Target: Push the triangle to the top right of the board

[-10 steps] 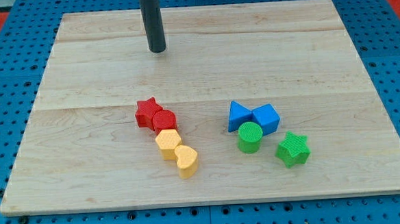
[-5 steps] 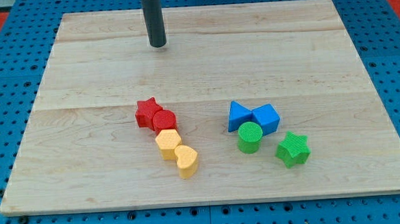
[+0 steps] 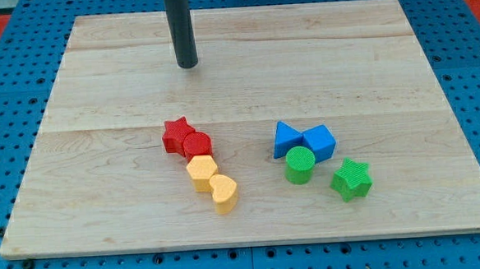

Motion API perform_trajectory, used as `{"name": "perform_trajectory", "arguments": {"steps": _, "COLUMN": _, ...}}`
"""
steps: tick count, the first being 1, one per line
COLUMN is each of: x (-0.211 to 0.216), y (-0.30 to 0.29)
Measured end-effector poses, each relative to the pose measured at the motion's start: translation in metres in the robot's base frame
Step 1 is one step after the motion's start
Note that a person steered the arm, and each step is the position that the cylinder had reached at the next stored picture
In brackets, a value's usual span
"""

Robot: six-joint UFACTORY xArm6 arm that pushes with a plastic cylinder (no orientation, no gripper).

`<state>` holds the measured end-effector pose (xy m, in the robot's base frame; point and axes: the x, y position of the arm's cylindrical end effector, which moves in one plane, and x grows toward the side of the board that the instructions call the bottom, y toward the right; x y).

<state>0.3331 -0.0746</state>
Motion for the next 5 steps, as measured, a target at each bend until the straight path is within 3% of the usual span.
{"name": "perform_trajectory", "arguments": {"steps": 3, "x": 0.005, "y": 0.014}}
{"name": "perform_trajectory", "arguments": {"steps": 5, "x": 0.051, "y": 0.047}}
